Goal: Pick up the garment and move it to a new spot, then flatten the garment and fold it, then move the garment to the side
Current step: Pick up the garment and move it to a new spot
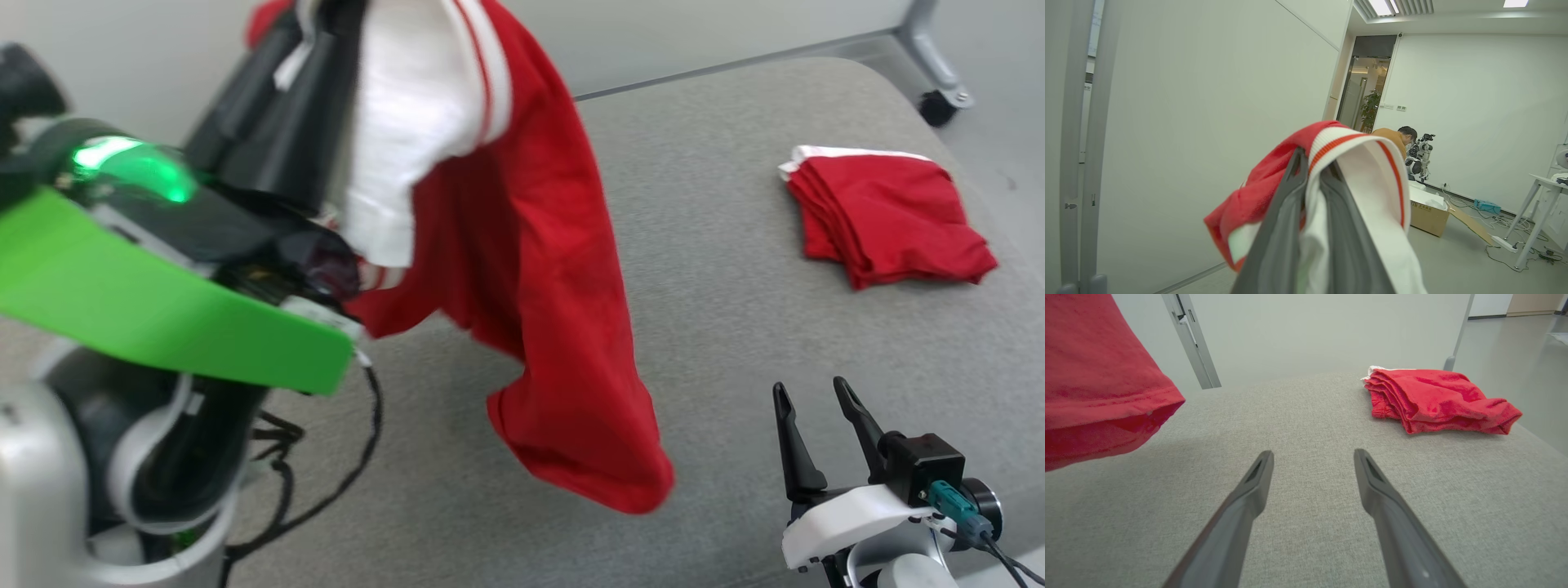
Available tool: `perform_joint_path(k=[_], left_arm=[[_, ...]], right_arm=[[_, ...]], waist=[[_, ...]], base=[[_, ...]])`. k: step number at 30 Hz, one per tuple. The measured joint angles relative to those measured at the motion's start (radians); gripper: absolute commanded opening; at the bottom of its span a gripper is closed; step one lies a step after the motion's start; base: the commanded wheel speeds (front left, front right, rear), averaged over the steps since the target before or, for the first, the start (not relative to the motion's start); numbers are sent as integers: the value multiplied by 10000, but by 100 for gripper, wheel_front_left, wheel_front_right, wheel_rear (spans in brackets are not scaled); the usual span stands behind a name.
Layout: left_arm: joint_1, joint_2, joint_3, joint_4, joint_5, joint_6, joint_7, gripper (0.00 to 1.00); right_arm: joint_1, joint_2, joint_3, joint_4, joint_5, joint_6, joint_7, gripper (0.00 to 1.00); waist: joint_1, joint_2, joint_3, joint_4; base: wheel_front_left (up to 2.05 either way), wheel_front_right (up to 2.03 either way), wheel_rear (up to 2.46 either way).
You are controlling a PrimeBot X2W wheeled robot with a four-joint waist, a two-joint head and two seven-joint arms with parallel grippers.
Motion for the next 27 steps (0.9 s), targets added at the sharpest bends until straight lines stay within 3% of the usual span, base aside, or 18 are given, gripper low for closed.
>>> perform_joint_path(k=[7, 11, 14, 20, 25, 26, 27], left_arm=[[578, -972, -1396, 907, -487, -491, -359, 0], [798, -1051, -1549, 2274, -506, -807, -736, 0], [802, -662, -1045, 3430, -247, -828, -1058, 0], [645, 717, 109, 6105, 759, -571, -1812, 0], [290, 1108, 1003, 8038, 1083, -267, -3010, 0], [230, 1221, 1035, 8450, 1271, -265, -3289, 15], [204, 1273, 1103, 8807, 1386, -249, -3505, 49]], right_arm=[[-26, 13, -125, 19, 138, 0, 0, 100], [-46, 15, -153, 19, 341, -2, 0, 100], [-65, 13, -232, 21, 441, -2, 0, 100], [-139, 15, -207, 31, 568, -2, 0, 100], [-271, 17, -153, 42, 583, -2, 0, 100], [-302, 15, -150, 50, 581, -2, 0, 100], [-337, 15, -146, 59, 581, -2, 0, 100]], waist=[[0, 0, -63, -1121], [0, 0, 5, -1714], [0, 0, 114, -2086], [0, 0, 598, -2428], [0, 0, 1002, -2435], [0, 0, 1071, -2404], [0, 0, 1114, -2366]], base=[[0, 0, 0], [0, 0, 0], [0, 0, 0], [0, 0, 0], [0, 0, 0], [0, 0, 0], [0, 0, 0]])
